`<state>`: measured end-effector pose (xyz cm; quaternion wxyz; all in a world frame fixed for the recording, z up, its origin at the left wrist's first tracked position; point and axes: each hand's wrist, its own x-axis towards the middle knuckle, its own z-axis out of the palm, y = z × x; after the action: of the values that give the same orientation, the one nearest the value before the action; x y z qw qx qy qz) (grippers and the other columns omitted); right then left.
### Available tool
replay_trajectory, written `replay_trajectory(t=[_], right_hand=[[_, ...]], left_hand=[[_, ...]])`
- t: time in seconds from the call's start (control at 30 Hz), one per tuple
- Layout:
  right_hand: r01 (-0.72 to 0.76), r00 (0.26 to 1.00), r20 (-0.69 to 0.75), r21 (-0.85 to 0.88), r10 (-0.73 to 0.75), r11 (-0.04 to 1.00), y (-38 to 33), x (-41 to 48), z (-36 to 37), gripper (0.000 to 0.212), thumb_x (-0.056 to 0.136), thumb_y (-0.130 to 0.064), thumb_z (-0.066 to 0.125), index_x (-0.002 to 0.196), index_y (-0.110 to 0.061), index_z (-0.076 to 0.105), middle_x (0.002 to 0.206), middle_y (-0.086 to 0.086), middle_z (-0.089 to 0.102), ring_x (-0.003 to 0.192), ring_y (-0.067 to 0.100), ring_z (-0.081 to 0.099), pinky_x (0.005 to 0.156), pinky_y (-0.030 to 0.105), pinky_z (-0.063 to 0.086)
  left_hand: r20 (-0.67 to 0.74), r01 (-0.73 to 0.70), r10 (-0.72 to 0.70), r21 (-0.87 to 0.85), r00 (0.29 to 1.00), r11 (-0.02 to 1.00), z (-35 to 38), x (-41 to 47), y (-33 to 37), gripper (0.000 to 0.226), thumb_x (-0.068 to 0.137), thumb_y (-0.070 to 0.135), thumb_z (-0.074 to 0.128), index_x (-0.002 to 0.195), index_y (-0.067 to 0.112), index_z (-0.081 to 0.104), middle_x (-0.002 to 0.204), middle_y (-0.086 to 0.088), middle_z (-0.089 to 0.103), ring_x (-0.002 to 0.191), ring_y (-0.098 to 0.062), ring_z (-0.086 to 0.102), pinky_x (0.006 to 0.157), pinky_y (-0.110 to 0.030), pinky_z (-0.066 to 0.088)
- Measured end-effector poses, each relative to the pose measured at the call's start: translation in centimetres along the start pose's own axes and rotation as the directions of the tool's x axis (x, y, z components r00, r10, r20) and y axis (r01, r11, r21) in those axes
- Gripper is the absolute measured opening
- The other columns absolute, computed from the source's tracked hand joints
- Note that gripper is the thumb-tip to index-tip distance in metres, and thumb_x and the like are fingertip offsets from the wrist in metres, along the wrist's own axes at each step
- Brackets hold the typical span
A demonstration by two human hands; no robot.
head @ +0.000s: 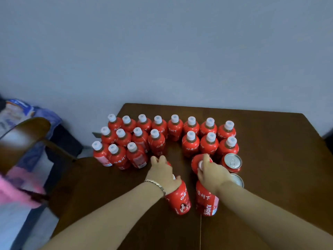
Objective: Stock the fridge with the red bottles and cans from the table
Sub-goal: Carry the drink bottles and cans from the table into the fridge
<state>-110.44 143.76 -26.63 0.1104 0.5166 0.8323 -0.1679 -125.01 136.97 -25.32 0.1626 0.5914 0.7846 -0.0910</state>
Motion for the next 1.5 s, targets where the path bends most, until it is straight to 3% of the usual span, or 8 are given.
replay_trajectory(t=[0.13, 0.27, 0.47, 0.7, 0.77, 0.9, 1.17, 1.5], right_hand=[[0.321, 0.942, -0.037, -0.180, -0.333, 0.930, -1.4, -3.7, -3.7, 0.054, 0.100, -0.024, 0.034, 0.146, -0.003, 0.014, 0.121, 0.015, 0.059, 0.098, 0.032, 0.064, 0.077, 0.038, 0.052], [0.544, 0.821, -0.026, -0.263, -0.570, 0.797, -3.7, -8.0, -6.1, 0.058, 0.098, -0.027, 0.034, 0.148, -0.007, 0.011, 0.106, 0.011, 0.066, 0.084, 0.028, 0.063, 0.059, 0.031, 0.041], [0.780, 0.622, 0.135, -0.182, -0.771, 0.598, -10.3, -16.4, -6.6, 0.061, 0.095, -0.027, 0.044, 0.146, -0.009, 0.016, 0.119, 0.014, 0.061, 0.100, 0.029, 0.062, 0.071, 0.032, 0.046], [0.962, 0.222, 0.248, -0.215, -0.943, 0.170, -20.8, -31.9, -2.3, 0.062, 0.094, -0.028, 0.047, 0.145, -0.008, 0.017, 0.126, 0.014, 0.056, 0.110, 0.029, 0.059, 0.087, 0.036, 0.049], [0.975, 0.108, 0.271, -0.218, -0.957, 0.048, -23.0, -37.2, -0.5, 0.059, 0.094, -0.026, 0.047, 0.142, -0.006, 0.020, 0.122, 0.016, 0.057, 0.108, 0.032, 0.059, 0.081, 0.037, 0.047], [0.973, -0.141, 0.325, -0.130, -0.935, -0.192, -26.2, -50.7, 4.2, 0.039, 0.092, -0.023, 0.045, 0.124, -0.005, 0.032, 0.110, 0.019, 0.061, 0.099, 0.038, 0.060, 0.066, 0.032, 0.035], [0.844, -0.510, 0.419, 0.074, -0.751, -0.532, -24.8, -78.9, 15.1, 0.048, 0.091, -0.025, 0.047, 0.131, -0.003, 0.030, 0.112, 0.021, 0.061, 0.101, 0.037, 0.060, 0.068, 0.033, 0.038], [0.522, -0.821, 0.405, 0.250, -0.402, -0.815, -19.2, -108.8, 21.7, 0.043, 0.088, -0.027, 0.051, 0.120, -0.004, 0.035, 0.113, 0.022, 0.059, 0.102, 0.039, 0.058, 0.070, 0.033, 0.038]], left_hand=[[-0.080, 0.207, -0.213, -0.072, 0.974, 0.976, -1.2, -6.2, 0.6, 0.054, 0.090, 0.051, 0.041, 0.118, 0.008, 0.059, 0.125, -0.005, 0.036, 0.120, -0.026, 0.026, 0.101, -0.033, 0.039], [-0.136, 0.390, -0.419, -0.199, 0.898, 0.899, -2.4, -13.4, 0.8, 0.051, 0.089, 0.051, 0.045, 0.116, 0.010, 0.060, 0.121, -0.002, 0.037, 0.119, -0.021, 0.027, 0.096, -0.031, 0.043], [-0.145, 0.609, -0.677, -0.333, 0.722, 0.720, -2.2, -26.6, 0.1, 0.050, 0.089, 0.052, 0.044, 0.111, 0.011, 0.061, 0.118, -0.003, 0.040, 0.120, -0.022, 0.029, 0.090, -0.029, 0.043], [-0.122, 0.822, -0.903, -0.379, 0.412, 0.426, 3.0, -46.5, -0.5, 0.050, 0.087, 0.047, 0.042, 0.104, 0.008, 0.066, 0.111, -0.010, 0.047, 0.114, -0.030, 0.032, 0.092, -0.033, 0.039], [-0.106, 0.867, -0.938, -0.360, 0.330, 0.346, 4.6, -52.3, 0.2, 0.054, 0.085, 0.051, 0.036, 0.102, 0.011, 0.068, 0.109, -0.011, 0.049, 0.108, -0.029, 0.034, 0.094, -0.032, 0.033], [-0.042, 0.910, -0.998, -0.409, 0.048, 0.061, 8.7, -66.4, 3.3, 0.049, 0.085, 0.050, 0.042, 0.100, 0.011, 0.068, 0.107, -0.007, 0.048, 0.108, -0.029, 0.033, 0.093, -0.032, 0.039], [0.126, 0.847, -0.904, -0.316, -0.409, -0.427, 16.6, -91.9, 15.7, 0.048, 0.087, 0.048, 0.041, 0.094, 0.008, 0.066, 0.103, -0.010, 0.049, 0.109, -0.030, 0.034, 0.092, -0.034, 0.038], [0.270, 0.610, -0.612, -0.102, -0.744, -0.786, 23.2, -114.0, 31.7, 0.045, 0.088, 0.045, 0.038, 0.089, 0.010, 0.066, 0.101, -0.015, 0.057, 0.100, -0.029, 0.041, 0.091, -0.035, 0.029]])
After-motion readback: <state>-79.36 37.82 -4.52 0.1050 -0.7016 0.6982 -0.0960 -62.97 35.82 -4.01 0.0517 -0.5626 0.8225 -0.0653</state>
